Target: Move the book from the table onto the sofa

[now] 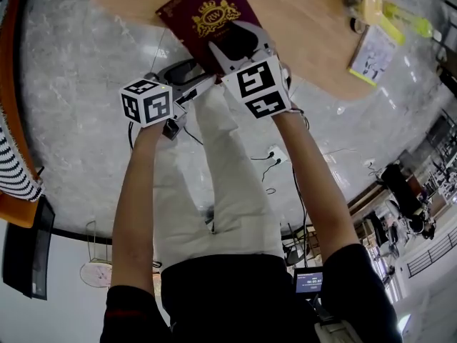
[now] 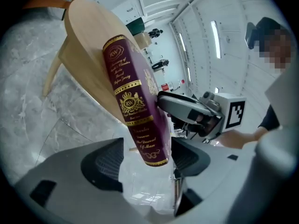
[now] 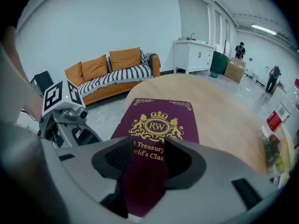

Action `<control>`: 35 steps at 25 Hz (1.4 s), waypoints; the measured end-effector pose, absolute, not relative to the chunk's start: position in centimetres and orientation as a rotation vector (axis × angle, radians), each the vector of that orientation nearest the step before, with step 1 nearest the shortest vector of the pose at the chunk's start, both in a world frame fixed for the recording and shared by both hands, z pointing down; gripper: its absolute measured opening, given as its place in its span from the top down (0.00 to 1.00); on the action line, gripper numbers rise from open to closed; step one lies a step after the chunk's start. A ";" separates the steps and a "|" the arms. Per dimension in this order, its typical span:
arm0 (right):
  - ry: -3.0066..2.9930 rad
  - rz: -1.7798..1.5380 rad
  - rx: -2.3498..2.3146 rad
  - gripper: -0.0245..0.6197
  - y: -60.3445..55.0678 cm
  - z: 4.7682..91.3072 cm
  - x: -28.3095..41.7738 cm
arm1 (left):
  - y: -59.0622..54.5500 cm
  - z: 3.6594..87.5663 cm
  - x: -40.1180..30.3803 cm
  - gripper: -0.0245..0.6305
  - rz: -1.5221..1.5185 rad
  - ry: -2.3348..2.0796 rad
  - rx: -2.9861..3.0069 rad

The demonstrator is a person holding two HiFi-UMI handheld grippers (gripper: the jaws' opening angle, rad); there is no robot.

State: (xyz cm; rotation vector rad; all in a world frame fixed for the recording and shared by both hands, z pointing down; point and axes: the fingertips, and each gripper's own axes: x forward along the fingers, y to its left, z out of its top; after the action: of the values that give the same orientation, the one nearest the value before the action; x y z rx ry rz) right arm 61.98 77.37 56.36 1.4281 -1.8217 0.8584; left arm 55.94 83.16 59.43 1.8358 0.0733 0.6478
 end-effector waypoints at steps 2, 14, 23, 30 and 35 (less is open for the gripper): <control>-1.830 0.861 1.425 0.64 77.4 56.4 61.5 | 83.3 59.6 56.0 0.48 0.637 0.073 1.820; -1.854 0.879 1.400 0.56 77.7 56.3 59.2 | 84.0 60.2 57.3 0.46 0.632 0.168 1.829; -1.875 0.908 1.397 0.56 77.8 56.0 58.4 | 84.0 60.2 57.7 0.46 0.588 0.166 1.821; -1.896 0.922 1.393 0.56 77.8 56.0 58.3 | 84.0 60.5 58.8 0.46 0.550 0.183 1.783; -1.905 0.918 1.393 0.56 77.8 56.1 58.5 | 84.2 60.7 59.7 0.46 0.520 0.216 1.751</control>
State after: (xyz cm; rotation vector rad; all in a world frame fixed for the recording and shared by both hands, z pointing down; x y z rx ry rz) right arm 58.53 77.75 56.14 1.3931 -1.9045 0.9183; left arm 59.74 84.17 60.71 1.7513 0.2160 0.5205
